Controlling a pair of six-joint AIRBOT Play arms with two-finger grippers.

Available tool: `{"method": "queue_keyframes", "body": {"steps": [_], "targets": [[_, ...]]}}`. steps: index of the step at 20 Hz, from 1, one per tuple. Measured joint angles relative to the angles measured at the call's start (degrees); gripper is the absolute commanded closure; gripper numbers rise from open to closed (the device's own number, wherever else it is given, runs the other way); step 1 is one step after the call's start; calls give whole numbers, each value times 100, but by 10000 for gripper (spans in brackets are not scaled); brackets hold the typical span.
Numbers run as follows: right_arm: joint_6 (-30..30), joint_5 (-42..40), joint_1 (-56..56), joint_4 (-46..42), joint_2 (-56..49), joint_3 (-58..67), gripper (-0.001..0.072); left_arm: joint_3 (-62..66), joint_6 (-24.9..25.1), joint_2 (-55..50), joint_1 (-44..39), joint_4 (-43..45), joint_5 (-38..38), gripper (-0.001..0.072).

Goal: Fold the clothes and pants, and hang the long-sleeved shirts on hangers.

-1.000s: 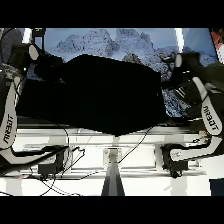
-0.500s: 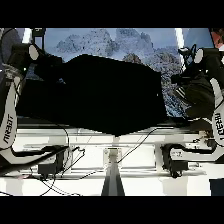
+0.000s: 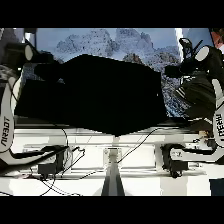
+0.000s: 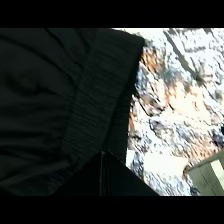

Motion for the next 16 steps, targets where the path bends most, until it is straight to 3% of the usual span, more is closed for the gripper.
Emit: {"method": "queue_keyframes", "body": {"steps": [3,5,11,16], "targets": [[-2,-197,0,81,2,0,695,7,-951,61,560,35,-28,202],[0,-284,0,103,2,0,695,7,-1158,15,964,-295,-278,204],[-179,-557,0,129,0,0,695,7,-649,-529,2015,-2428,-772,197],[-258,-619,0,133,0,0,695,7,-496,-1141,2337,-3110,-496,197]]}}
